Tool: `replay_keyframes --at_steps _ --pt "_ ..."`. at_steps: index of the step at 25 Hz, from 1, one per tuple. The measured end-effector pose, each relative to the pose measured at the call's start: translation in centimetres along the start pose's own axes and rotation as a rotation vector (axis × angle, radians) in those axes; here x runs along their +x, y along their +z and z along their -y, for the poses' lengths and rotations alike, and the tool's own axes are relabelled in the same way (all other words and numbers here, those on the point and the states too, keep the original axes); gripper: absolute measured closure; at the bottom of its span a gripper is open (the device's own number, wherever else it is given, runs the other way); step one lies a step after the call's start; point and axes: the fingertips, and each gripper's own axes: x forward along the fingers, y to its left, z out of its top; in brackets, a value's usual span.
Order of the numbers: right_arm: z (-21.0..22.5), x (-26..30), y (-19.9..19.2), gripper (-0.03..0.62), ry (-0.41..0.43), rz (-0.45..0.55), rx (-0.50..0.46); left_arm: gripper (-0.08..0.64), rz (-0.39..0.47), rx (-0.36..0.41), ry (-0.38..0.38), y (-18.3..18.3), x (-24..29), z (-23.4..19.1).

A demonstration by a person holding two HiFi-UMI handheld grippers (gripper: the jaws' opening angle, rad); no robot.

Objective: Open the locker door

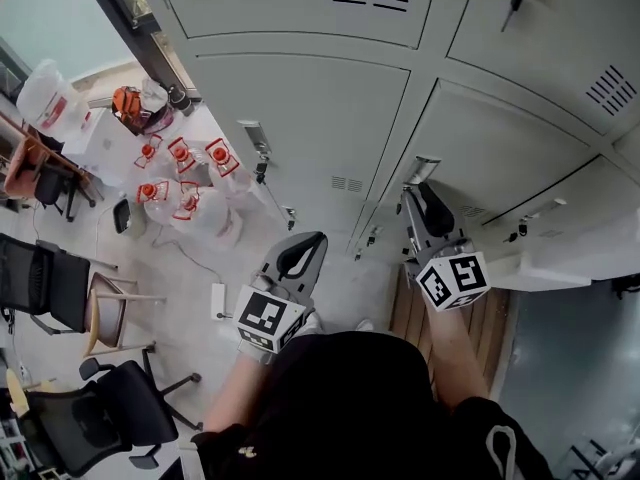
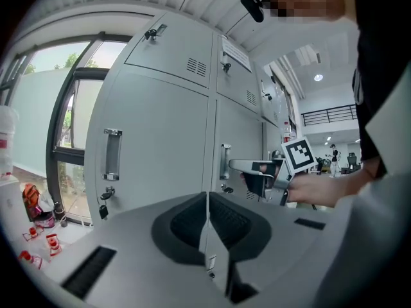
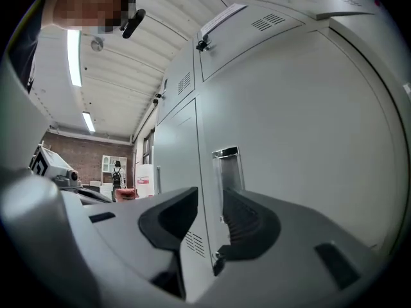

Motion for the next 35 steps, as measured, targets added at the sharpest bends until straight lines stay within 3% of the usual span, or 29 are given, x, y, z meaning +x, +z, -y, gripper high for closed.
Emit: replay_keyframes --at_steps 20,35 --pt "1.1 3.9 -0.8 0.466 -0.024 -0.018 -0.006 0.531 -0.004 -0.030 0.176 -0.7 -3.5 -2.7" --pt "-0.4 1.6 -1.1 0.466 -0.067 -0.020 -0.039 0.531 -0.003 -0.044 0.099 -1.1 -2.3 -2.5"
